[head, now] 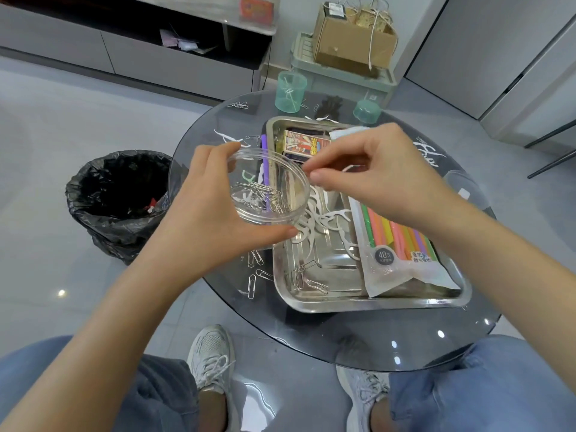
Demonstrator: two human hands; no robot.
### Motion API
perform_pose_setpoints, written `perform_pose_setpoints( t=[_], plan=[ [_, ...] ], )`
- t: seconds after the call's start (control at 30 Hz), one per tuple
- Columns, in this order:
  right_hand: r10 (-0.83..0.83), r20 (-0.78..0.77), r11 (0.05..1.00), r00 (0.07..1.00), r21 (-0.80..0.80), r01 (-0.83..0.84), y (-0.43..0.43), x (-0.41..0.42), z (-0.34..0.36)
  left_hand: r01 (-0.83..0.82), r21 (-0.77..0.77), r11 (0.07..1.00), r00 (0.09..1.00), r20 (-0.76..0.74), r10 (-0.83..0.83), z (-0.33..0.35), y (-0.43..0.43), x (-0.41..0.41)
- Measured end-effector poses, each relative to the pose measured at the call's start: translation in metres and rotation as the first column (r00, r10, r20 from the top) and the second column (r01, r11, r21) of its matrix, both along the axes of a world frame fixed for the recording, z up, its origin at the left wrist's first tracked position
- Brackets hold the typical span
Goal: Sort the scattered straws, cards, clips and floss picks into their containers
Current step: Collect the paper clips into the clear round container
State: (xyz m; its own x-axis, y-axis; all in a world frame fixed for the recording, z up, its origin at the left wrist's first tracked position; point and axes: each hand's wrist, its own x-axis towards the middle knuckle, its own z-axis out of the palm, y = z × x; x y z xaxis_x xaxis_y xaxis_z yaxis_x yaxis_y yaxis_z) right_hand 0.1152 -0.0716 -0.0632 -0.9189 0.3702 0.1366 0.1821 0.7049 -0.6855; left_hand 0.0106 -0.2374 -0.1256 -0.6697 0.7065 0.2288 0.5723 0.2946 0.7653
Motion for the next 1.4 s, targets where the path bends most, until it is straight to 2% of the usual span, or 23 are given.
perform_pose_setpoints(
  t=[0.03, 0.1, 0.17, 0.23, 0.43, 0.53, 0.67, 0.83, 1.1, 1.3, 1.4],
  plan=[
    [-0.006, 0.042, 1.000, 0.999, 0.015, 0.005, 0.003, 0.006, -0.004, -0.001, -0.002, 1.000, 1.000, -0.002, 0.001, 0.000, 0.000, -0.001],
    [0.006, 0.268, 0.995, 0.964, 0.096, -0.033, 0.008, 0.017, -0.013, -0.005, -0.008, 1.000, 1.000, -0.013, 0.005, 0.001, -0.001, -0.001],
    [0.020, 0.547, 0.974, 0.837, 0.177, -0.139, 0.011, 0.028, -0.028, -0.009, -0.011, 1.000, 1.000, -0.021, 0.008, 0.002, 0.000, 0.000],
    [0.022, 0.657, 0.968, 0.753, 0.174, -0.180, 0.008, 0.037, -0.044, -0.011, -0.013, 1.000, 1.000, -0.027, 0.010, 0.002, 0.001, 0.001],
    [0.087, 0.550, 0.946, 0.831, 0.217, -0.242, -0.007, 0.041, -0.065, -0.019, -0.035, 0.999, 0.999, -0.033, 0.017, 0.002, 0.002, 0.003],
    [0.065, 0.491, 0.939, 0.869, 0.264, -0.219, -0.017, 0.033, -0.070, -0.022, -0.035, 0.999, 0.999, -0.028, 0.021, 0.002, 0.002, 0.002],
    [0.043, 0.487, 0.890, 0.872, 0.378, -0.255, -0.023, 0.023, -0.077, -0.018, -0.025, 1.000, 0.999, -0.028, 0.017, 0.001, 0.002, 0.000],
    [0.060, 0.510, 0.894, 0.858, 0.355, -0.274, -0.025, 0.016, -0.072, -0.017, -0.027, 0.999, 0.999, -0.039, 0.016, -0.001, 0.002, 0.000],
    [0.054, 0.568, 0.845, 0.822, 0.413, -0.341, -0.033, 0.001, -0.069, -0.019, -0.013, 1.000, 0.999, -0.037, 0.019, -0.001, 0.001, -0.002],
    [0.007, 0.479, 0.886, 0.878, 0.404, -0.228, -0.026, 0.010, -0.074, -0.033, 0.006, 0.999, 0.999, -0.026, 0.033, -0.002, -0.001, -0.004],
    [-0.032, 0.460, 0.958, 0.887, 0.267, -0.104, -0.016, 0.015, -0.066, -0.028, 0.003, 1.000, 0.999, -0.025, 0.028, -0.002, -0.001, -0.004]
  ],
)
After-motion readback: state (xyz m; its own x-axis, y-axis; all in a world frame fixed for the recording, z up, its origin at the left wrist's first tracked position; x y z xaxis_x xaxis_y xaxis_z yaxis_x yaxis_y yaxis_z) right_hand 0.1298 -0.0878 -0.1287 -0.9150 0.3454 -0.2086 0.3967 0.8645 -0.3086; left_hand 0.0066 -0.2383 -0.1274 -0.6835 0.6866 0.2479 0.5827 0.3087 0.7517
